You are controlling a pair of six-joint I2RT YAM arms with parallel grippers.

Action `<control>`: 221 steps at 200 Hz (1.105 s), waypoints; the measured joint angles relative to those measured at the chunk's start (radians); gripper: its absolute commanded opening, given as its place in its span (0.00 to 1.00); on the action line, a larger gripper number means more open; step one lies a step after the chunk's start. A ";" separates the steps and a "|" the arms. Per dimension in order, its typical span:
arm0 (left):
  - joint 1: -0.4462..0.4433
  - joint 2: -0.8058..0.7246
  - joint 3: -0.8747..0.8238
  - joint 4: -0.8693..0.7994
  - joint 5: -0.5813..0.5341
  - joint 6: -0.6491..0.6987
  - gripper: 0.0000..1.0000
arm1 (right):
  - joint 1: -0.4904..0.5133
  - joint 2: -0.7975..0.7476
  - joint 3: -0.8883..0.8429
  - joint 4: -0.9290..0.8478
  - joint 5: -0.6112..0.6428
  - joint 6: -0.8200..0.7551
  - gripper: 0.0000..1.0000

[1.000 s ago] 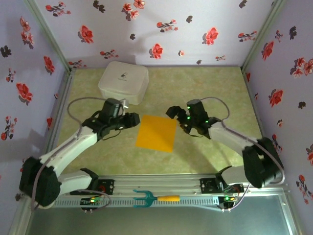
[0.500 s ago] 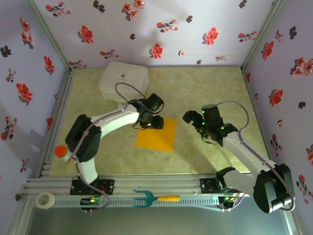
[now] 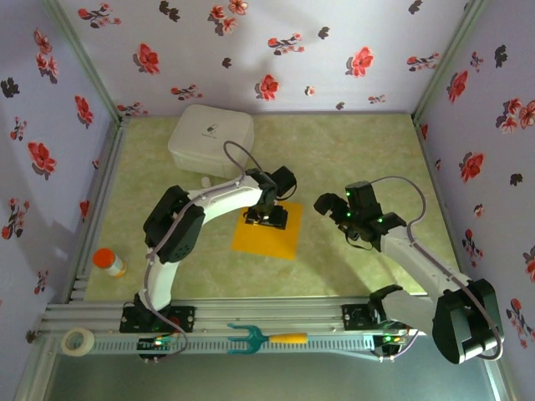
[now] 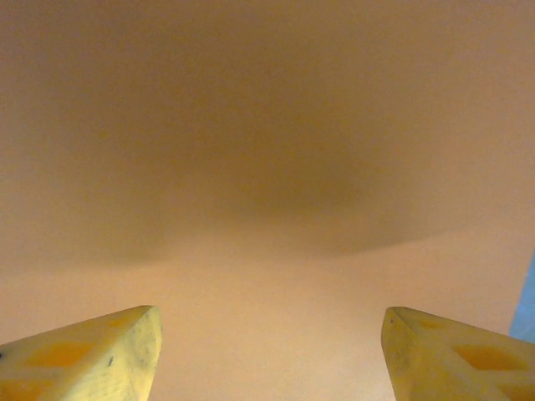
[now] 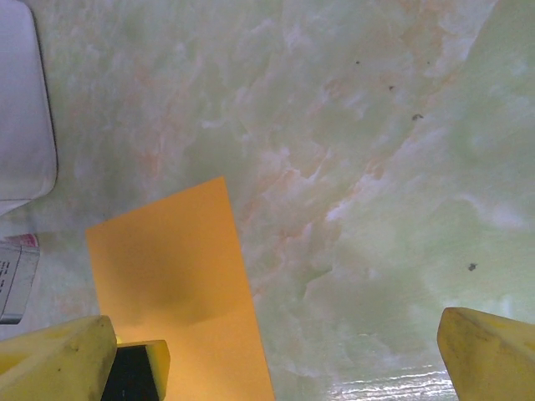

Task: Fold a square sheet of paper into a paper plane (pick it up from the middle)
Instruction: First fold the square sheet of paper in half at the center of the table.

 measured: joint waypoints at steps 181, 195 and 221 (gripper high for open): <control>0.009 0.094 0.090 -0.051 -0.016 0.002 0.83 | -0.002 0.017 -0.006 0.000 -0.019 0.000 0.99; 0.009 0.096 0.090 -0.051 -0.016 0.002 0.85 | -0.002 0.023 -0.006 0.000 -0.021 0.000 1.00; 0.009 0.104 0.090 -0.051 -0.017 0.002 0.87 | -0.003 0.029 -0.006 0.001 -0.025 0.000 0.99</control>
